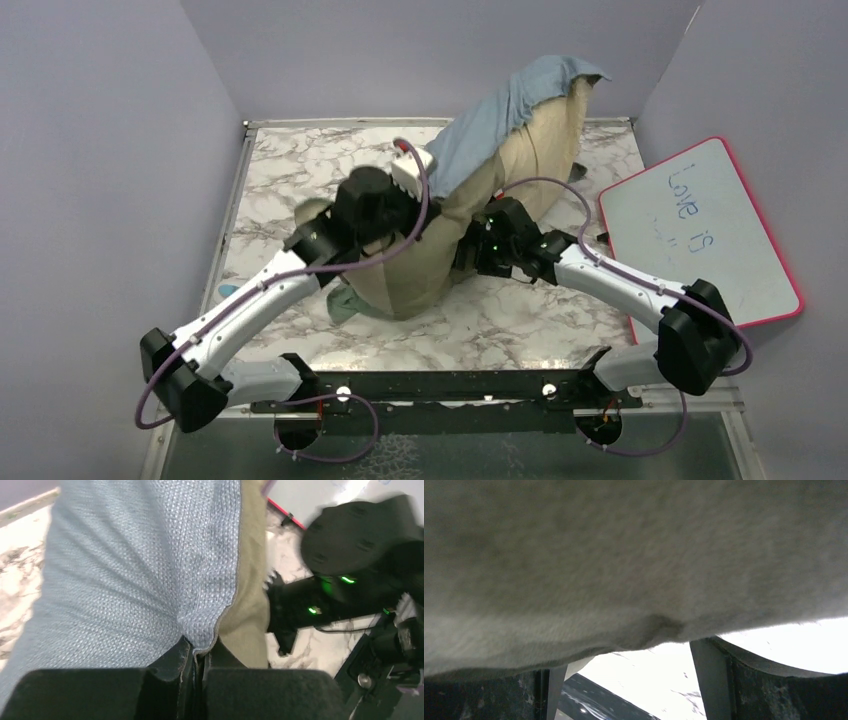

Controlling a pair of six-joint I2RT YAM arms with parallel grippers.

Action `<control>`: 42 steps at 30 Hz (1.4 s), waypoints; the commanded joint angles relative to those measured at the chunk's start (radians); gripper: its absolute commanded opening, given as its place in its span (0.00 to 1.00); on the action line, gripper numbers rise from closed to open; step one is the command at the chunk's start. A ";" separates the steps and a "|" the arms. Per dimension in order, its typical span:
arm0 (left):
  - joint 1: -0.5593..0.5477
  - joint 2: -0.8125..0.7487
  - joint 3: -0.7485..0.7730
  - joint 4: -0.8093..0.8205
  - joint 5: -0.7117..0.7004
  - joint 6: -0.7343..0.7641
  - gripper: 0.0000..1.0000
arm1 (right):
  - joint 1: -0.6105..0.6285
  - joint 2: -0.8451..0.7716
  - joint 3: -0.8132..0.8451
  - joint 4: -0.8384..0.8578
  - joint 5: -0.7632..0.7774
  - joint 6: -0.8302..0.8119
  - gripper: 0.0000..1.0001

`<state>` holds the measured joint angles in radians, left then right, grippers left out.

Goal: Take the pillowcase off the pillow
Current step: Turn over the pillow at the center of the board.

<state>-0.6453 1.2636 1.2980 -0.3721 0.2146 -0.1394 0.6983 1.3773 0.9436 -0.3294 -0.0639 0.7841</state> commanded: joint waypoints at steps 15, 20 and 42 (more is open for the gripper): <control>-0.716 -0.049 -0.292 0.084 -0.712 -0.197 0.00 | -0.029 -0.080 -0.174 -0.053 0.106 0.130 0.93; -0.716 -0.103 -0.368 0.171 -0.675 -0.263 0.08 | -0.029 -0.261 -0.117 -0.472 0.431 0.248 0.95; -0.734 -0.294 -0.108 0.130 -0.317 -0.217 0.98 | -0.029 -0.657 -0.169 -0.506 0.382 0.173 0.96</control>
<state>-1.3811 1.0996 1.1526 -0.1684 -0.0078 -0.3599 0.6716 0.6899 0.7994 -0.8364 0.3611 0.9329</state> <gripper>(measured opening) 0.922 0.962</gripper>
